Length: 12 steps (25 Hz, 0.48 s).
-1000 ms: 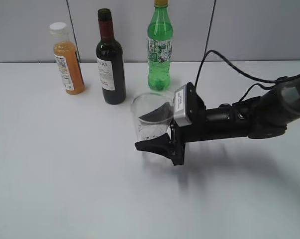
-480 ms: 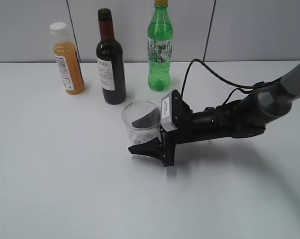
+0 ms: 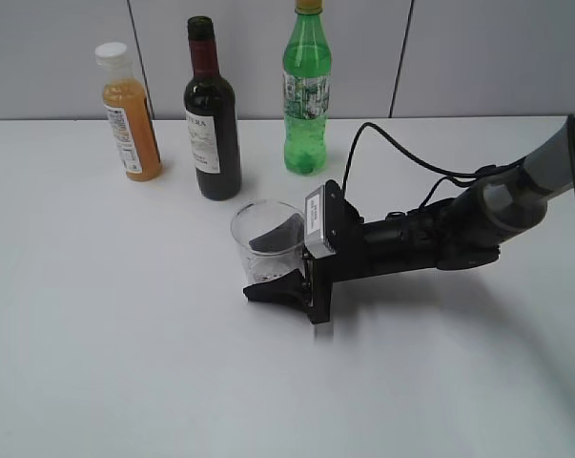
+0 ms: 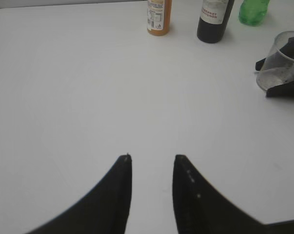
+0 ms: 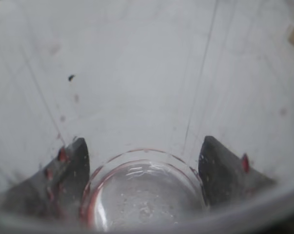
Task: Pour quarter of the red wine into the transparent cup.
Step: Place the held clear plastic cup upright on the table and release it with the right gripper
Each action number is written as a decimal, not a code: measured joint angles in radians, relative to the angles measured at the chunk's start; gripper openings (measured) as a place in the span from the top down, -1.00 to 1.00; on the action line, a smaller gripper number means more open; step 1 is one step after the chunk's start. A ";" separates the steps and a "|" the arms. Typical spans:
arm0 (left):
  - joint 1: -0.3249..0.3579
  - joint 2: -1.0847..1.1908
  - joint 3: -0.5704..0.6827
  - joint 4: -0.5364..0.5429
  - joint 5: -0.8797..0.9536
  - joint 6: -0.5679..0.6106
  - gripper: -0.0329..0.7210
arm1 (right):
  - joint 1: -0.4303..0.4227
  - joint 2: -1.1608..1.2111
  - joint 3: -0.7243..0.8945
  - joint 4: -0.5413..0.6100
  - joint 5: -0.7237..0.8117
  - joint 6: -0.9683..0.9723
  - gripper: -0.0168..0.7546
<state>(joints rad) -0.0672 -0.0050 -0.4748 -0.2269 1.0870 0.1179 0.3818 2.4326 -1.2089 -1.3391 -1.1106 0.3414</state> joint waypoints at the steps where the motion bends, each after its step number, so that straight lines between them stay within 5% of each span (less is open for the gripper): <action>1: 0.000 0.000 0.000 0.000 0.000 0.000 0.30 | 0.000 0.003 -0.004 0.000 0.000 0.000 -0.47; 12: 0.000 0.000 0.000 0.000 0.000 0.000 0.30 | -0.007 0.014 -0.019 -0.007 -0.004 0.005 -0.69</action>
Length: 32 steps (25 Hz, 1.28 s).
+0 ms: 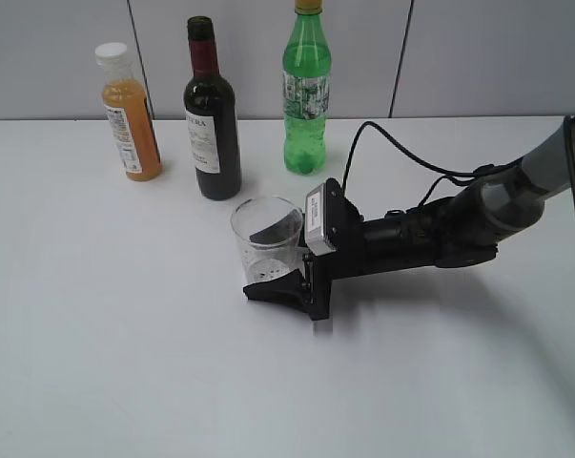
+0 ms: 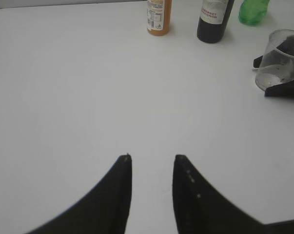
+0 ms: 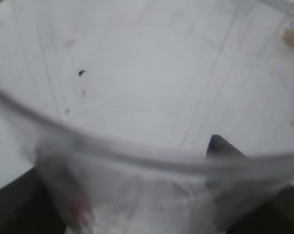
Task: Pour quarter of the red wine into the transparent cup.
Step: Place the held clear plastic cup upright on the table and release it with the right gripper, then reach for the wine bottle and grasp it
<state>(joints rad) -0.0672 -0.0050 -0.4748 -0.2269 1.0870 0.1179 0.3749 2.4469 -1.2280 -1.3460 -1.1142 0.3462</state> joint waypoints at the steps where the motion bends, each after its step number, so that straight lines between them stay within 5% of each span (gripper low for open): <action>1: 0.000 0.000 0.000 0.000 0.000 0.000 0.30 | -0.003 0.000 0.000 -0.005 0.000 0.004 -0.70; 22: 0.000 0.000 0.000 0.000 0.000 0.000 0.30 | -0.242 -0.323 0.219 -0.087 0.175 0.036 -0.69; 32: 0.000 0.000 0.000 0.000 0.000 0.000 0.30 | -0.255 -0.653 0.189 0.017 0.916 0.442 -0.58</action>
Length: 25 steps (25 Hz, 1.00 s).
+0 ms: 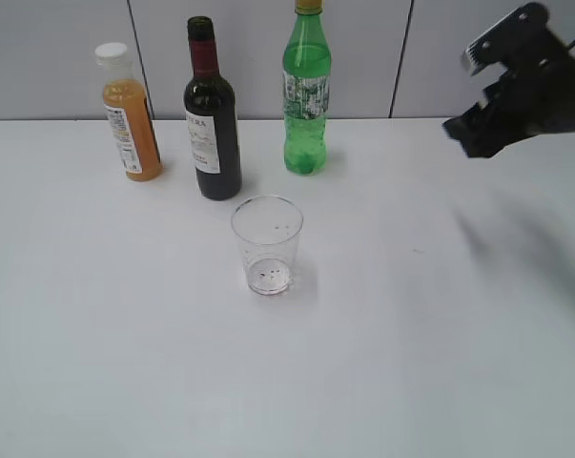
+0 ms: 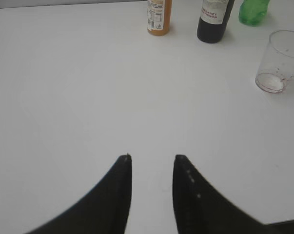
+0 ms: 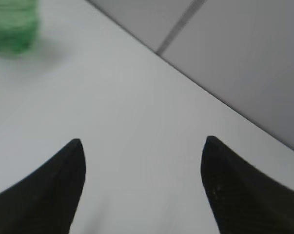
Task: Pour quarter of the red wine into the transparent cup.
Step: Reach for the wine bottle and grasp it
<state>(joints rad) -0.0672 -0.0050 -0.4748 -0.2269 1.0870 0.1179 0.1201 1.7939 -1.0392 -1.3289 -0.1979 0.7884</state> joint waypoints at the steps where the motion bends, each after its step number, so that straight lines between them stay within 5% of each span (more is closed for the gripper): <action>1: 0.000 0.000 0.000 0.000 0.000 0.000 0.30 | 0.000 -0.025 -0.006 0.011 0.092 0.060 -0.58; 5: 0.000 0.000 0.000 0.000 0.000 0.000 0.30 | -0.001 -0.111 -0.038 0.176 0.437 0.049 -0.57; 11: 0.000 0.000 0.000 0.000 0.000 0.000 0.30 | -0.028 -0.134 -0.237 0.932 0.950 -0.549 -0.57; 14: 0.000 0.000 0.000 0.000 0.000 0.000 0.30 | -0.052 -0.134 -0.370 1.187 1.161 -0.739 -0.57; 20: 0.000 0.000 0.000 0.000 0.000 0.000 0.30 | -0.059 -0.198 -0.529 1.329 1.381 -0.837 -0.57; 25: 0.000 0.000 0.000 0.000 0.000 0.000 0.30 | -0.059 -0.420 -0.383 1.350 1.392 -0.842 -0.57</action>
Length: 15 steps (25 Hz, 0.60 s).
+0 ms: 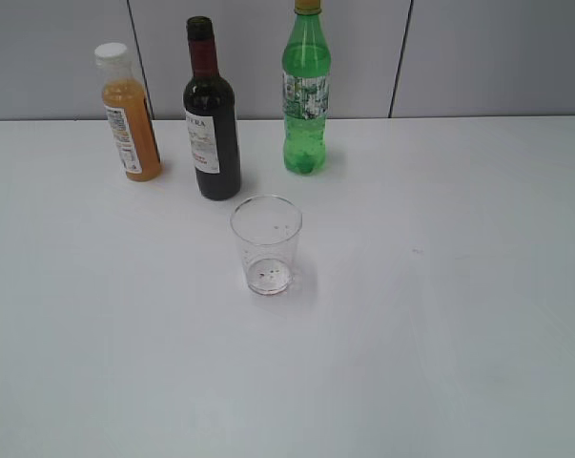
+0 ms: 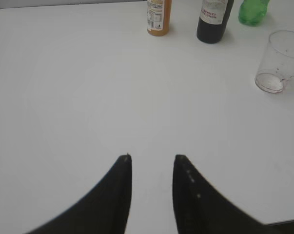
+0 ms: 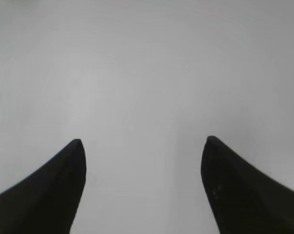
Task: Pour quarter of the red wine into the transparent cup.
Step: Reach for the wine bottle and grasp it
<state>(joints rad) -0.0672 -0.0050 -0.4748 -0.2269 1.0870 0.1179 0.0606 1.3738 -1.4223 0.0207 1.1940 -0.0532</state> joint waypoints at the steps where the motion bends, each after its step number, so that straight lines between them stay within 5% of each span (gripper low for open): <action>1: 0.000 0.000 0.000 0.000 0.000 0.000 0.30 | 0.000 -0.066 0.047 0.005 0.000 -0.001 -0.57; 15: 0.000 0.000 0.000 0.000 0.000 0.000 0.30 | 0.000 -0.818 0.664 0.023 -0.033 -0.001 -0.56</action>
<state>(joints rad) -0.0672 -0.0050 -0.4748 -0.2269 1.0870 0.1179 0.0606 0.5560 -0.7580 0.0432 1.1614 -0.0539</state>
